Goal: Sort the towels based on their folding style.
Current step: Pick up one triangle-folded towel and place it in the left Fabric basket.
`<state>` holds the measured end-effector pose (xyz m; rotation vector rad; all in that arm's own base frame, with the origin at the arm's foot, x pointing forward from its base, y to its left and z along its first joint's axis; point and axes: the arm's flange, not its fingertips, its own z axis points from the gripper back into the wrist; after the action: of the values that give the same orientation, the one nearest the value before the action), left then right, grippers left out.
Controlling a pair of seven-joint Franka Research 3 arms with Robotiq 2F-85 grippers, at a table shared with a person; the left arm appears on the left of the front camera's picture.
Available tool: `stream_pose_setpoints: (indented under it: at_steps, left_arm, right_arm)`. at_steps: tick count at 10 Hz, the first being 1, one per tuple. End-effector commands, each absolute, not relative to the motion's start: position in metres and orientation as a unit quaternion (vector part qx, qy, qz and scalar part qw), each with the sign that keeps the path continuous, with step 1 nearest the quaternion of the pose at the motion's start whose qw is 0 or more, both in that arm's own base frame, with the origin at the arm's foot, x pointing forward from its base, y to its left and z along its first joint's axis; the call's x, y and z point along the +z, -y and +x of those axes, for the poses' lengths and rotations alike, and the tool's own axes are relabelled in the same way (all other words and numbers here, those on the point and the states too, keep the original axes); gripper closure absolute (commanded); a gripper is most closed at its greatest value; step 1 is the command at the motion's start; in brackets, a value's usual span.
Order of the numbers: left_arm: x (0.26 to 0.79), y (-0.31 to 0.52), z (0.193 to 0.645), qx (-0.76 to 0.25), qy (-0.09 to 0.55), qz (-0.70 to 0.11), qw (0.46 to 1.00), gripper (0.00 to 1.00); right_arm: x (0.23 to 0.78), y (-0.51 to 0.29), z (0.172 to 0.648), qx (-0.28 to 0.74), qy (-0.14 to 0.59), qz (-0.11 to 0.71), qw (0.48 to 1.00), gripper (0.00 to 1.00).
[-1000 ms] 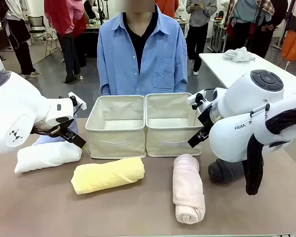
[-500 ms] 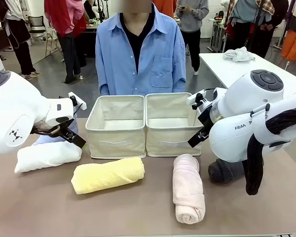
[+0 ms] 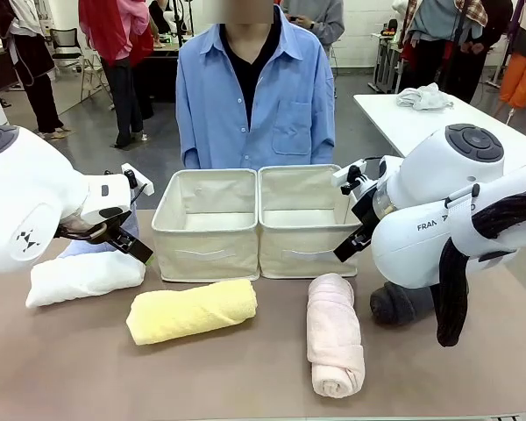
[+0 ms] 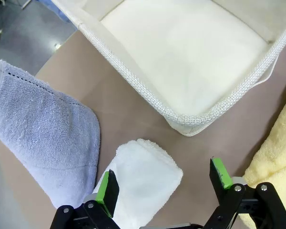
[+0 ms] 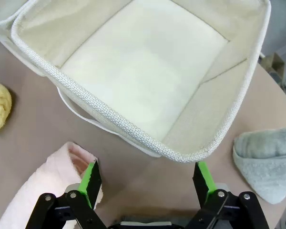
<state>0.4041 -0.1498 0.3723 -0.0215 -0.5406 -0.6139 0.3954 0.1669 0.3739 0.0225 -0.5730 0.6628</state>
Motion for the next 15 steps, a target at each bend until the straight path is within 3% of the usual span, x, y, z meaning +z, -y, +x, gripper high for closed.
stream_pose_setpoints:
  at_steps: [1, 5, 9, 12, 15]
  left_arm:
    - [0.372, 0.150, 0.404, -0.299, 0.263, -0.010, 0.917, 0.00]
    - [0.372, 0.150, 0.404, -0.298, 0.263, -0.010, 0.917, 0.00]
    - [0.518, 0.136, 0.421, -0.288, 0.238, -0.039, 0.927, 0.00]
    - [0.617, 0.131, 0.404, -0.292, 0.267, -0.021, 0.918, 0.00]
    - [0.659, 0.124, 0.390, -0.281, 0.288, 0.004, 0.916, 0.00]
  right_arm:
    - [0.374, -0.167, 0.395, 0.321, 0.277, 0.011, 0.906, 0.00]
    - [0.374, -0.167, 0.395, 0.321, 0.277, 0.011, 0.906, 0.00]
    - [0.525, -0.141, 0.383, 0.260, 0.298, -0.005, 0.919, 0.00]
    - [0.618, -0.136, 0.343, 0.263, 0.307, -0.037, 0.914, 0.00]
    - [0.645, -0.134, 0.308, 0.263, 0.308, -0.045, 0.913, 0.00]
